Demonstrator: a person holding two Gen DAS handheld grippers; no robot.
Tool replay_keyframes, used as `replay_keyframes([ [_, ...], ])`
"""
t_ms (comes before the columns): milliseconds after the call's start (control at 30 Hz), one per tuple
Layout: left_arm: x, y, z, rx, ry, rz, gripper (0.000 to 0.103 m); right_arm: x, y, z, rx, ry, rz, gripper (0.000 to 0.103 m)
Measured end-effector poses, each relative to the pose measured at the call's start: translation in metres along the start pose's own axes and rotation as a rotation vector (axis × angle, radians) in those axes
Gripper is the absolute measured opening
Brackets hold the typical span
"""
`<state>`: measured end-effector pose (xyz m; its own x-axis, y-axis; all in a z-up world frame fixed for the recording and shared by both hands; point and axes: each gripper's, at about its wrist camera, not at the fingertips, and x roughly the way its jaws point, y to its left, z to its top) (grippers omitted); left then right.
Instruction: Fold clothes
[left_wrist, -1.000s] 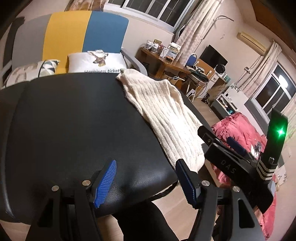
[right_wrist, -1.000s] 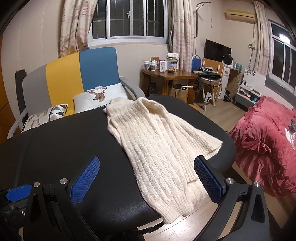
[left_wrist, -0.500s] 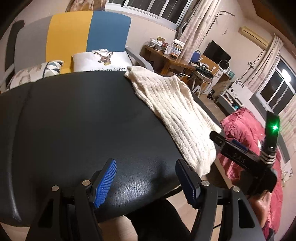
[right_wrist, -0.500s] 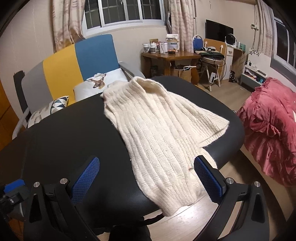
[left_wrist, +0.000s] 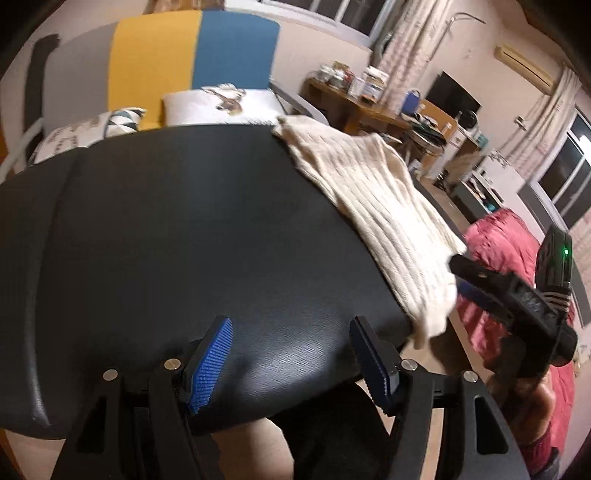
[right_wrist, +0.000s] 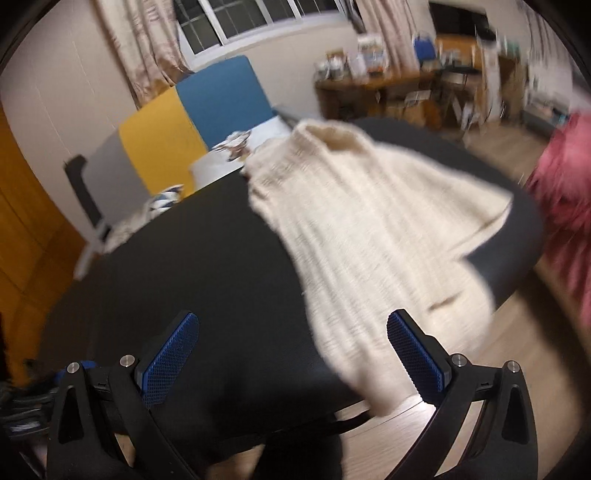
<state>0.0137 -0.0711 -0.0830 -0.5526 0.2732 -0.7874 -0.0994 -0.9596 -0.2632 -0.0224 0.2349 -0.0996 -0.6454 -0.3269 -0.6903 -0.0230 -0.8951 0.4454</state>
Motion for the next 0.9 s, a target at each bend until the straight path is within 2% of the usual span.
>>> replay_keyframes([
  [67,-0.002,0.006,0.0,0.002,-0.007,-0.007,0.067,0.002,-0.015,0.001,0.082,0.026,0.091,0.103],
  [167,-0.005,0.015,0.001,-0.021,-0.021,-0.02,0.067,-0.003,-0.025,0.003,0.124,0.022,0.172,0.103],
  [267,-0.002,0.03,0.004,-0.102,0.019,-0.121,0.067,-0.003,-0.029,0.009,0.104,0.041,0.226,0.103],
  [500,-0.001,0.028,0.007,-0.037,0.036,-0.102,0.067,0.003,-0.029,0.031,0.1,0.043,0.28,0.103],
  [600,0.003,0.009,0.018,0.027,-0.004,-0.085,0.066,0.01,-0.024,0.032,0.069,0.063,0.237,0.103],
  [633,0.007,0.001,0.022,0.049,-0.005,-0.097,0.066,0.013,-0.022,0.032,0.054,0.073,0.215,0.103],
  [700,0.018,-0.015,0.032,0.069,0.007,-0.169,0.066,0.02,-0.025,0.03,0.063,0.091,0.183,0.103],
  [767,0.026,-0.032,0.041,0.089,0.022,-0.204,0.066,0.019,-0.032,0.029,0.098,0.082,0.202,0.103],
  [833,0.021,-0.049,0.049,0.133,-0.004,-0.219,0.066,0.01,-0.04,0.026,0.13,0.057,0.24,0.103],
  [900,0.002,-0.066,0.048,0.235,-0.104,-0.151,0.066,-0.005,-0.045,0.021,0.137,0.045,0.313,0.103],
])
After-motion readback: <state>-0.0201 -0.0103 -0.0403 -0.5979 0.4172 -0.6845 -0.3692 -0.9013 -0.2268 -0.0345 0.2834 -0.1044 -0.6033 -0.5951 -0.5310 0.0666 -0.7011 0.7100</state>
